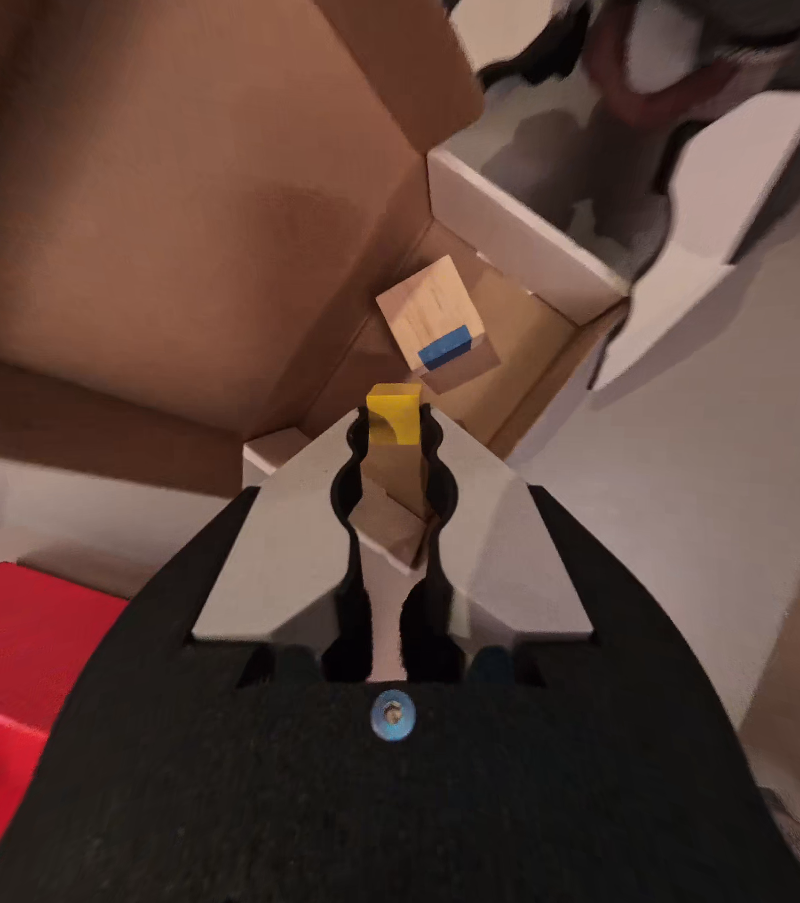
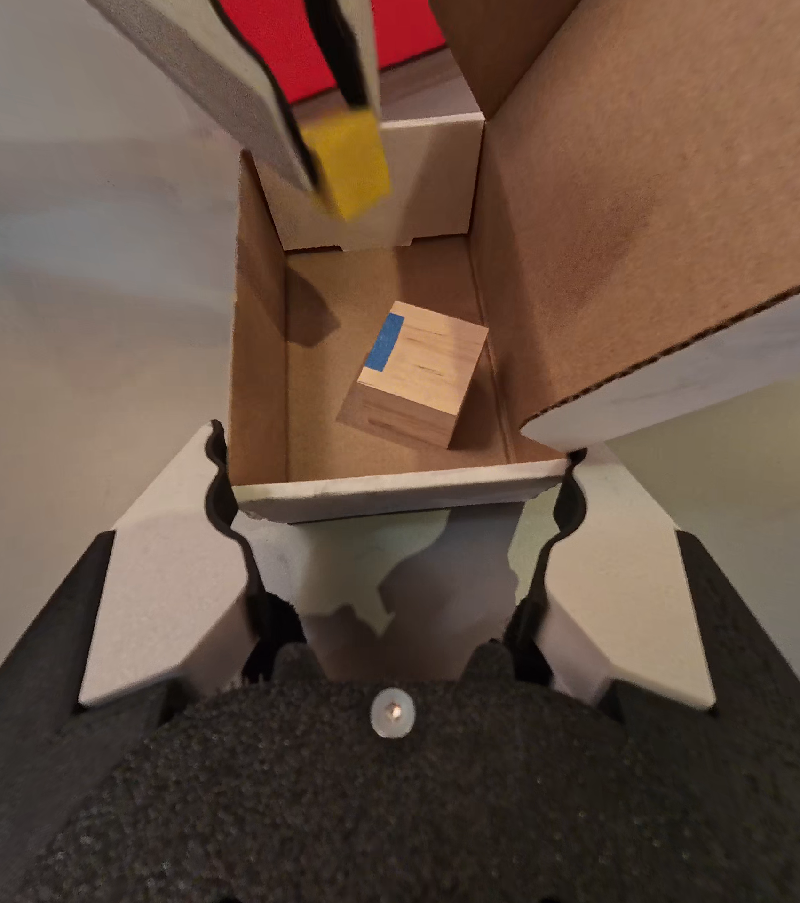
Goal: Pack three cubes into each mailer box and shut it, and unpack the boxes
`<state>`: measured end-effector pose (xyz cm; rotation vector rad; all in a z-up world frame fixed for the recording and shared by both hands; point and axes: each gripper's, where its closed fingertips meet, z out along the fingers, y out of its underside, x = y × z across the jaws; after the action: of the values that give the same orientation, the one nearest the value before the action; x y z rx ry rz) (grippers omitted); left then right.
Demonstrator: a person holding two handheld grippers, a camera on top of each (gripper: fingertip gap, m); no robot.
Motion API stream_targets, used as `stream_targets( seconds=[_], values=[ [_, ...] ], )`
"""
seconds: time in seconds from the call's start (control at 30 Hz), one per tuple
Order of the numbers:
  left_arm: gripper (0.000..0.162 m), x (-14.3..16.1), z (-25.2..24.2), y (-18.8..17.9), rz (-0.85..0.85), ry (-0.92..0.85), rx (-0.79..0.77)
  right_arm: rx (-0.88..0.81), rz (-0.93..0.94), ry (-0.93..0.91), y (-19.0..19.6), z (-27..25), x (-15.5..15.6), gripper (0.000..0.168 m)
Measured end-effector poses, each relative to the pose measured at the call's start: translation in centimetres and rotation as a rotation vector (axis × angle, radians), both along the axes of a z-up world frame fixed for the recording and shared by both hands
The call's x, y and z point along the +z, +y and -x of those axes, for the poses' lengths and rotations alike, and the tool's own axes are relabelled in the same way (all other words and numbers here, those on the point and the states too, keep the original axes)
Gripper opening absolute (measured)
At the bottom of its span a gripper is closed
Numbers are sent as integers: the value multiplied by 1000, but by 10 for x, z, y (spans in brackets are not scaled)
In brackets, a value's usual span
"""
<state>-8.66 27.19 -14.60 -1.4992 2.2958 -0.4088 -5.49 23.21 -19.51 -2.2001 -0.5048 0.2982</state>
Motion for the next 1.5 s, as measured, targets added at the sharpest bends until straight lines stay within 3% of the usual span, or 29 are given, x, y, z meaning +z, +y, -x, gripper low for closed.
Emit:
stream_targets(
  seconds=[0.27,0.8,0.9,0.97,1.07,1.2,1.33,1.43,1.5],
  values=[
    [18,-47,-20,23,-100,174,85,1,2,1,-1,0,0,133],
    [19,-63,-25,15,-99,195,178,6,2,1,-1,0,0,133],
    [28,-66,-21,14,-97,210,170,5,1,0,0,0,0,133],
    [49,-60,-17,17,-106,203,169,5,2,2,0,0,0,133],
    [46,-34,-7,17,-66,165,158,5,2,2,0,0,0,133],
    [43,28,19,23,75,53,149,2,3,3,0,0,0,133],
    [53,74,65,97,147,-61,431,-4,3,4,-1,0,0,133],
    [61,58,116,178,81,-15,809,-6,1,5,0,0,0,133],
    [65,36,144,208,103,52,1016,-4,2,1,0,0,0,133]
  ],
)
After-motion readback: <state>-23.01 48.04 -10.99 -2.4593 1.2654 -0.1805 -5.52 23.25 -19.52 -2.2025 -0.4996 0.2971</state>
